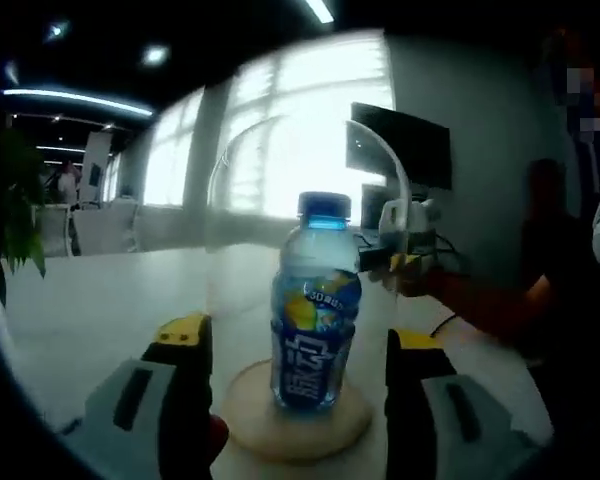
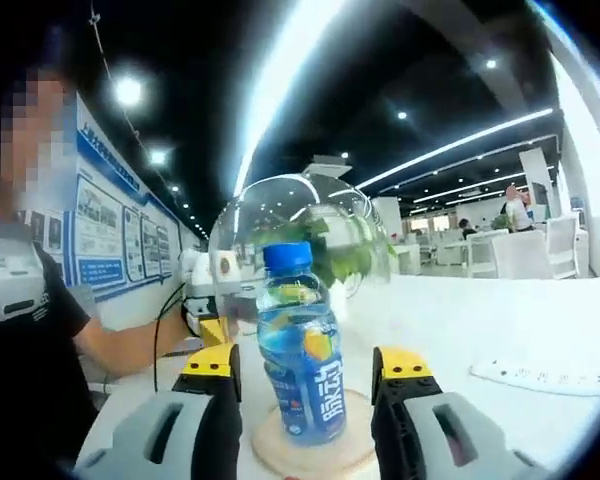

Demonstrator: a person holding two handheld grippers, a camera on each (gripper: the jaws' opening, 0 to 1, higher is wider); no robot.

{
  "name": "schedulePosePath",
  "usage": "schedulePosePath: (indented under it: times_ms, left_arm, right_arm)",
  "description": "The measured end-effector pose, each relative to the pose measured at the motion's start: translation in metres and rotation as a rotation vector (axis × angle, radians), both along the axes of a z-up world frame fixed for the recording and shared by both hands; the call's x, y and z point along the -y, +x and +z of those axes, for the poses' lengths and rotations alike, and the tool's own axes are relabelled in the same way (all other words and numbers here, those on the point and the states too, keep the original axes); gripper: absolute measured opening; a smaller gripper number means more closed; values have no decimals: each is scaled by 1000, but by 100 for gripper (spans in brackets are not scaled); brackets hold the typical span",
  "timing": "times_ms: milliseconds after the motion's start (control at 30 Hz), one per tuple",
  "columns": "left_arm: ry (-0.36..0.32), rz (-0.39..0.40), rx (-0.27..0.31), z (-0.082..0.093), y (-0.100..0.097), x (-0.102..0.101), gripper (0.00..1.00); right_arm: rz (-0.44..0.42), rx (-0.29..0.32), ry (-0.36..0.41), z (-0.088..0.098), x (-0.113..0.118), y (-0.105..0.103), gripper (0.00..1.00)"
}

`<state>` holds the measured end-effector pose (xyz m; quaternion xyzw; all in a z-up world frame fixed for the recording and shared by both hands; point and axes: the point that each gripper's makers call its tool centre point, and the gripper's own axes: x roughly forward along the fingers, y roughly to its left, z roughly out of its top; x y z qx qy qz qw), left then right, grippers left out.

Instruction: Open the cover put in the Mizone put the cover back on

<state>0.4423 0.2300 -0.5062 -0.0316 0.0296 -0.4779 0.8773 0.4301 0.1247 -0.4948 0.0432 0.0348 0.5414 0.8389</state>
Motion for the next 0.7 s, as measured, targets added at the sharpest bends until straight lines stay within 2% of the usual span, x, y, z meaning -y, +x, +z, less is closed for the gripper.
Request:
schedulePosePath:
  times_ms: [167, 267, 333, 467, 533, 700]
  left_arm:
    - [-44, 30, -15, -3, -3, -4, 53]
    - [-48, 45, -18, -4, -5, -6, 51]
    - [-48, 58, -27, -5, -7, -7, 49]
    - [-6, 89, -6, -9, -14, -8, 44]
    - [-11, 108, 8, -7, -15, -10, 42]
    - [-42, 137, -15, -7, -20, -12, 40]
  right_arm:
    - [-33, -10, 10, 1, 2, -8, 41]
    - [-75, 17, -34, -3, 3, -15, 39]
    - [-94, 34, -65, -7, 3, -20, 38]
    - [-145, 63, -95, -10, 5, -23, 38]
    - [-159, 71, -96, -10, 6, -26, 38]
    - [-200, 64, -60, -6, 12, -27, 35]
